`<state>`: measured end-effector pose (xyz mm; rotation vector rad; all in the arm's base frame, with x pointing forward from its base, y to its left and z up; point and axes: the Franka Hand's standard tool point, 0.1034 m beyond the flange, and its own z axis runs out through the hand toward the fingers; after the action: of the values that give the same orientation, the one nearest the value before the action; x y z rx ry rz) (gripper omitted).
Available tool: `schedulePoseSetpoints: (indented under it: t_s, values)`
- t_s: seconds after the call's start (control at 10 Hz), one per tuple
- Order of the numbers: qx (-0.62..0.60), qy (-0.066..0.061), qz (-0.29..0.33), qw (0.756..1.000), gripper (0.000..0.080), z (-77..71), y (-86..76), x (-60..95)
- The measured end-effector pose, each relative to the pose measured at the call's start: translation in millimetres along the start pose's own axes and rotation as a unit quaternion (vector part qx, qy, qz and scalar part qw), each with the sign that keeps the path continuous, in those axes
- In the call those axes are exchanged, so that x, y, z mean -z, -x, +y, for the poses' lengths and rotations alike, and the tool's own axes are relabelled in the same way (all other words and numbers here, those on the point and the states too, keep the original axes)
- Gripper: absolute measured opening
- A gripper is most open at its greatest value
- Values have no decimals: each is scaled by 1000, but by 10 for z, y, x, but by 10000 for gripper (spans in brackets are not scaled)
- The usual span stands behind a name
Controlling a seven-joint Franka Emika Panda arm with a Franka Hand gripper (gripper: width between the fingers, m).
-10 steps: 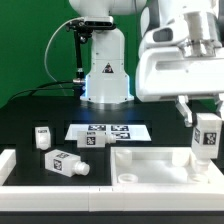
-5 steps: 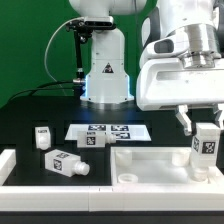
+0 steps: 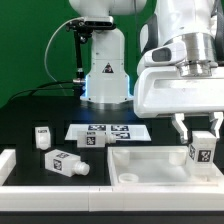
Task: Assemble one leg
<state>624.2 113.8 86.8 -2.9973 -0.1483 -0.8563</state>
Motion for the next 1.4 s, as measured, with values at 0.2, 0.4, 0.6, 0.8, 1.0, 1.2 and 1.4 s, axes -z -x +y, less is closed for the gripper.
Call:
schedulePoseSetpoints:
  t_s: [0.2,0.4,0.6,0.8,1.0,1.2,1.4]
  values:
    - [7,1,9,1000,285,12,-15,-7]
    - [11,1,9,1000,452,10,-12,-8]
    - [11,0,-30,999,599,65,-98,36]
    - [1,-4,-129,992,634,101,-185,22]
    - [-11,-5,-186,982,649,62,-297,-31]
    - [-17,-5,-241,970,648,49,-246,-22]
    - [-19,-5,-230,973,648,73,-246,-62]
